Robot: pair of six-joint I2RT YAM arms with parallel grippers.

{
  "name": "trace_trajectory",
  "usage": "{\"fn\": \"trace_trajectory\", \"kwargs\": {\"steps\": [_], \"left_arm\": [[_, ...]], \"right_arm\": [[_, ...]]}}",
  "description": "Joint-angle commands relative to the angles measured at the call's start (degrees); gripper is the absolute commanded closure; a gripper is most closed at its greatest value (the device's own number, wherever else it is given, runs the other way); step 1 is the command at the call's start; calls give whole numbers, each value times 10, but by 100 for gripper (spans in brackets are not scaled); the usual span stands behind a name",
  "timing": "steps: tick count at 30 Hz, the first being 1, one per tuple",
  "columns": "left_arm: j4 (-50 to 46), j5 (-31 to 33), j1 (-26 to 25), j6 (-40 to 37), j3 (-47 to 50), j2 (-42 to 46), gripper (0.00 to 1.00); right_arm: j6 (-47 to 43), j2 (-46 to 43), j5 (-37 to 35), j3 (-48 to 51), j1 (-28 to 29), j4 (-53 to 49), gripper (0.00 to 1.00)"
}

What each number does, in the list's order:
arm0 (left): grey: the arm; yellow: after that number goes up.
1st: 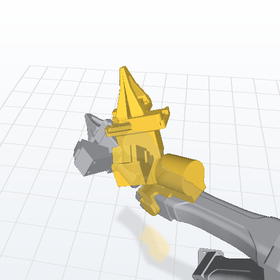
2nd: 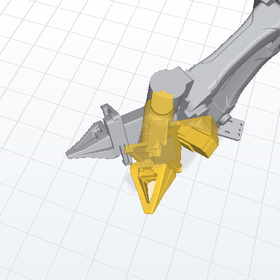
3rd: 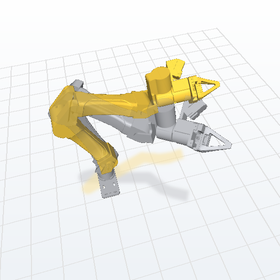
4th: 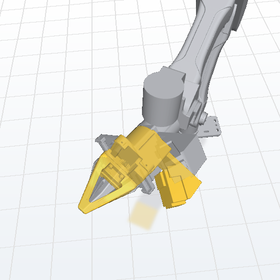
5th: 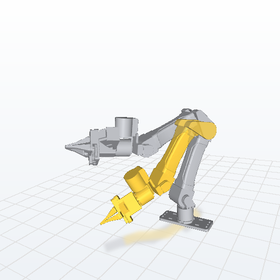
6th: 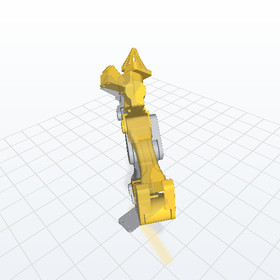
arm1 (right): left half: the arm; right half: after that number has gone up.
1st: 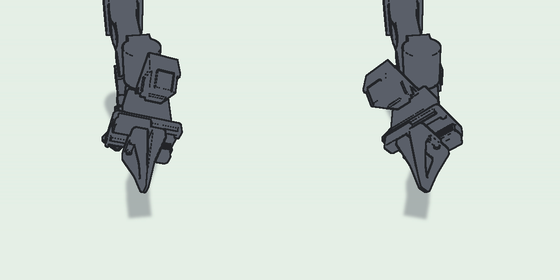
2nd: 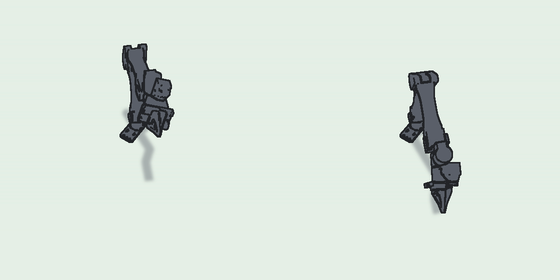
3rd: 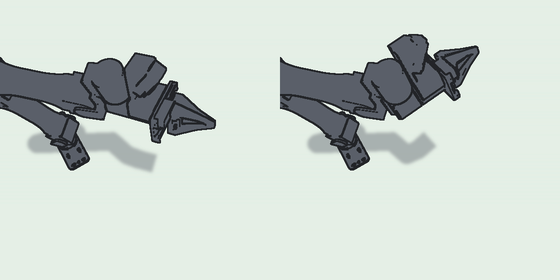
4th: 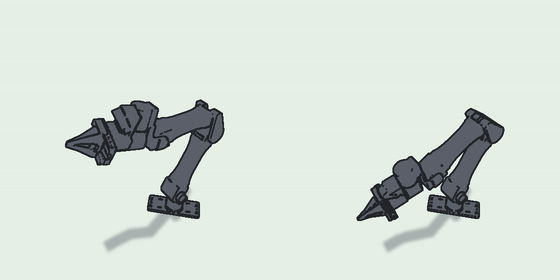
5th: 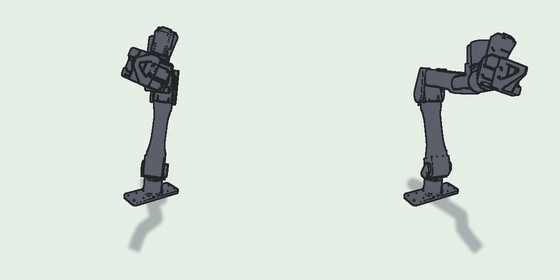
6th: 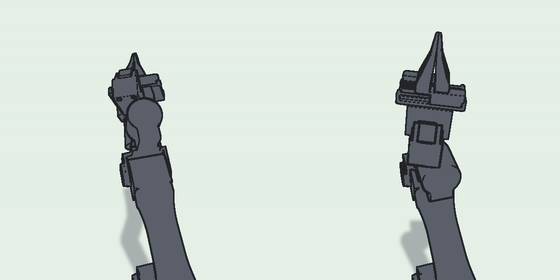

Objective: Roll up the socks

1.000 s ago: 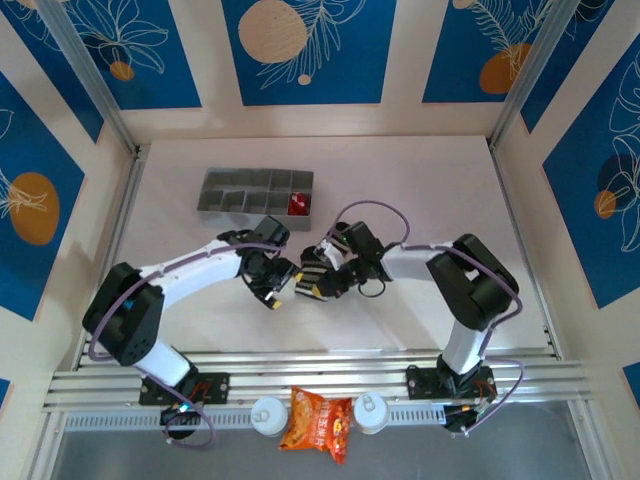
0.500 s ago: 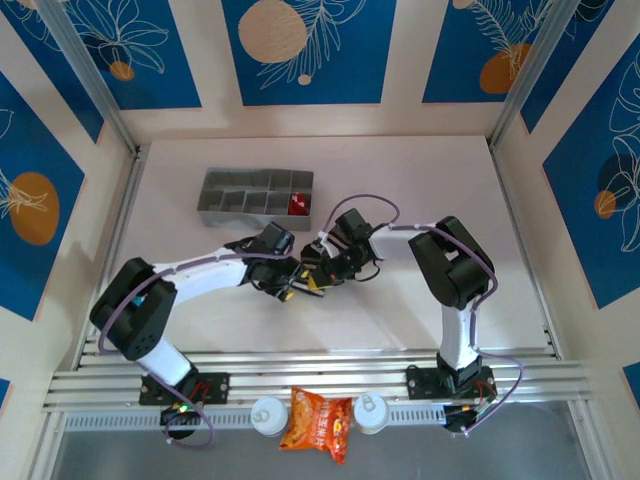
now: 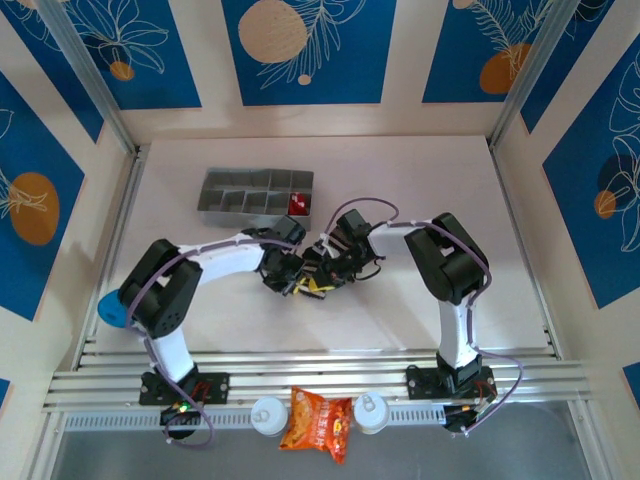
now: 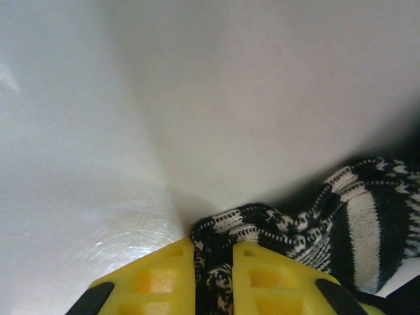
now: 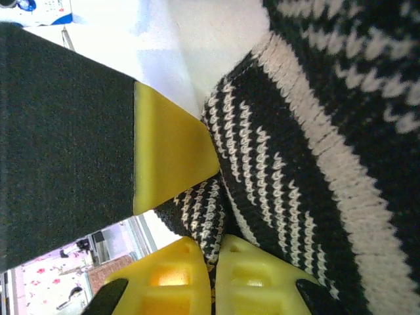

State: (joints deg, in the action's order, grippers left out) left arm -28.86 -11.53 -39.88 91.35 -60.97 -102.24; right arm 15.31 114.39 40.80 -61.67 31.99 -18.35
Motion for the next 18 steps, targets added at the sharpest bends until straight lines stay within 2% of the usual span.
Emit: {"fn": "trace_trajectory", "kwargs": {"steps": [1, 4, 10, 13, 18], "left_arm": [[-112, -23, -4, -8, -20, -52, 91], [-143, -29, -2, -15, -28, -63, 100], [-189, -22, 4, -32, -42, -67, 100], [-202, -21, 5, -38, -51, -70, 100], [-214, -21, 6, -46, -65, -78, 100]], "right_arm": [[-35, -15, -73, 23, 19, -23, 88], [-75, -66, -123, 53, 37, 15, 78], [-179, -254, -250, 216, 92, 222, 66], [-254, -339, -358, 309, 150, 332, 43], [-327, -373, -525, 319, 238, 313, 38]]}}
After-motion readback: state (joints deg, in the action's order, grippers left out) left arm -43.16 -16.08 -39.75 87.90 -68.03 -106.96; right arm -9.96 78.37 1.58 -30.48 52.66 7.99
